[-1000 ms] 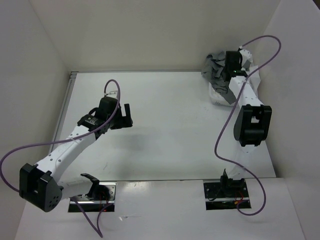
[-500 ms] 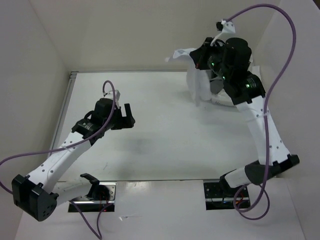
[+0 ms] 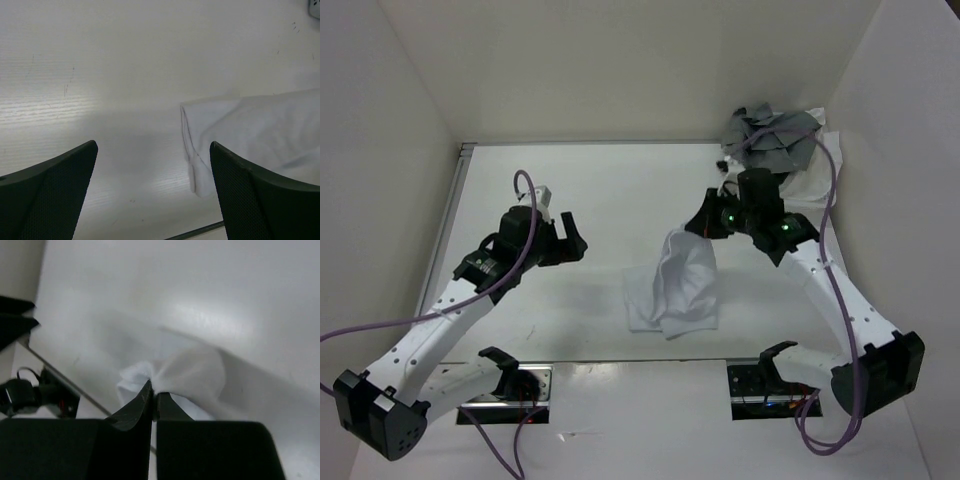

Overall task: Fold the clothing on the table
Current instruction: Move the skirt to the center of the board

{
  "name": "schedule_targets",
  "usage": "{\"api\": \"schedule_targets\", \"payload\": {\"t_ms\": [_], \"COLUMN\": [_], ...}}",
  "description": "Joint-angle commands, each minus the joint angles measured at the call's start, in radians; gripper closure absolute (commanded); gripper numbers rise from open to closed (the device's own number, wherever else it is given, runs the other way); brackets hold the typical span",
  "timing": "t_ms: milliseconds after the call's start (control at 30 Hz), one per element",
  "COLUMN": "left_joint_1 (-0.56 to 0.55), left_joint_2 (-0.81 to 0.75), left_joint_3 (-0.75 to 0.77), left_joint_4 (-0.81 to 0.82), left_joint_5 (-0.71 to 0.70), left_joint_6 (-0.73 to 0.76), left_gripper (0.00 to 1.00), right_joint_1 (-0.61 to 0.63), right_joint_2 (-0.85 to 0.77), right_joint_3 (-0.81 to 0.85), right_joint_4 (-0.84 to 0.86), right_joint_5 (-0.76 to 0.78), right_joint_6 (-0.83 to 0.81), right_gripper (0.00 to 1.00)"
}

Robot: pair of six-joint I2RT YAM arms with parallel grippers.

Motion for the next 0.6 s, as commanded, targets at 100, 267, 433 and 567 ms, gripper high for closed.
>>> {"api": "schedule_targets", "payload": {"t_ms": [100, 267, 433, 567], "left_joint_1": [-0.003, -0.003, -0.003, -0.003], "left_joint_2": [-0.073, -0.091, -0.081, -0.081], "left_joint_3": [-0.036, -0.047, -0.047, -0.065], "left_joint_4": [0.079, 0.079, 0.079, 0.088], "left_joint_5": [0.023, 0.014, 0.025, 0.025], "left_joint_6": [-0.063, -0.063, -0.083, -0.092], "left_gripper": [0.01, 0.01, 0.01, 0.01], "right_joint_1": [0.064, 0.142, 0.277, 0.278], "right_joint_2": [-0.072, -0.092, -0.162, -0.201], "right_joint_3": [-0.085, 0.02, 0.102, 0.156], "right_joint_4": [-0.011, -0.109, -0.102, -0.079], "right_joint_5": [-0.176, -0.342, -0.41, -0.316], "right_joint_6": [0.022, -0.079, -0.06, -0.022], "right_gripper": [1.0, 1.0, 1.0, 1.0]}}
